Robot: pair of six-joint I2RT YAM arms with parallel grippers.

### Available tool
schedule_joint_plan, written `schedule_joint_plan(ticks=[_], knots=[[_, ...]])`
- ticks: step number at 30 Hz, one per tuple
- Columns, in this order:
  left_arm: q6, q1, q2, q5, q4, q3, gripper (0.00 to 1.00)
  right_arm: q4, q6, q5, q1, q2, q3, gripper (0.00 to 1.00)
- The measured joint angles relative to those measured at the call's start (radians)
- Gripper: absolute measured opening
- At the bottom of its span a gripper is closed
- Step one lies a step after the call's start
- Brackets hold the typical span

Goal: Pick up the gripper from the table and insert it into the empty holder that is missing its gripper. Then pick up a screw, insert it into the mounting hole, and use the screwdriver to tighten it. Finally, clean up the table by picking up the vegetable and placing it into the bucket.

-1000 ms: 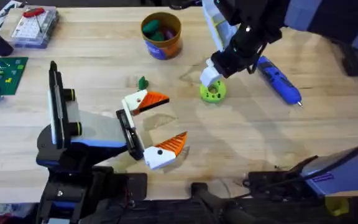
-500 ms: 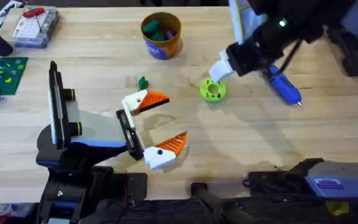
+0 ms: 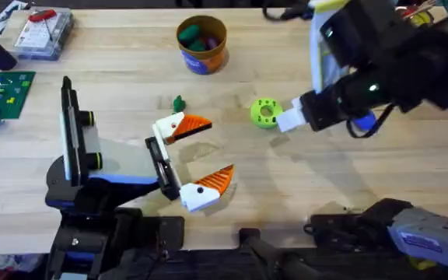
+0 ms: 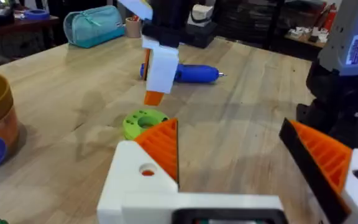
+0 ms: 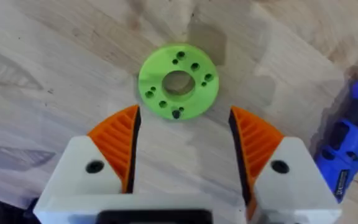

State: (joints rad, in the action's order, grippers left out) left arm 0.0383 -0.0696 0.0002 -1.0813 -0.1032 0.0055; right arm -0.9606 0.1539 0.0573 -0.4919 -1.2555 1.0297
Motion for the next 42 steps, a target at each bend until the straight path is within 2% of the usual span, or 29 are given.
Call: schedule_joint_plan(ticks=[4, 13, 21, 34, 36, 42], knots=[[0.000, 0.000, 0.000, 0.000, 0.000, 0.000, 0.986, 0.047, 0.000, -0.026, 0.000, -0.029, -0.045, 0.788], [0.000, 0.000, 0.000, 0.000, 0.000, 0.000, 0.987, 0.167, 0.000, -0.038, 0.000, -0.138, -0.049, 0.788], [0.000, 0.000, 0.000, 0.000, 0.000, 0.000, 0.987, 0.200, 0.000, -0.040, -0.001, -0.234, -0.049, 0.788], [0.000, 0.000, 0.000, 0.000, 0.000, 0.000, 0.987, 0.204, 0.000, -0.040, -0.001, -0.354, 0.036, 0.788], [0.000, 0.000, 0.000, 0.000, 0.000, 0.000, 0.987, 0.204, 0.000, -0.040, -0.002, -0.361, 0.037, 0.764], [0.000, 0.000, 0.000, 0.000, 0.000, 0.000, 0.987, 0.206, 0.003, -0.043, -0.005, -0.364, 0.037, 0.570]])
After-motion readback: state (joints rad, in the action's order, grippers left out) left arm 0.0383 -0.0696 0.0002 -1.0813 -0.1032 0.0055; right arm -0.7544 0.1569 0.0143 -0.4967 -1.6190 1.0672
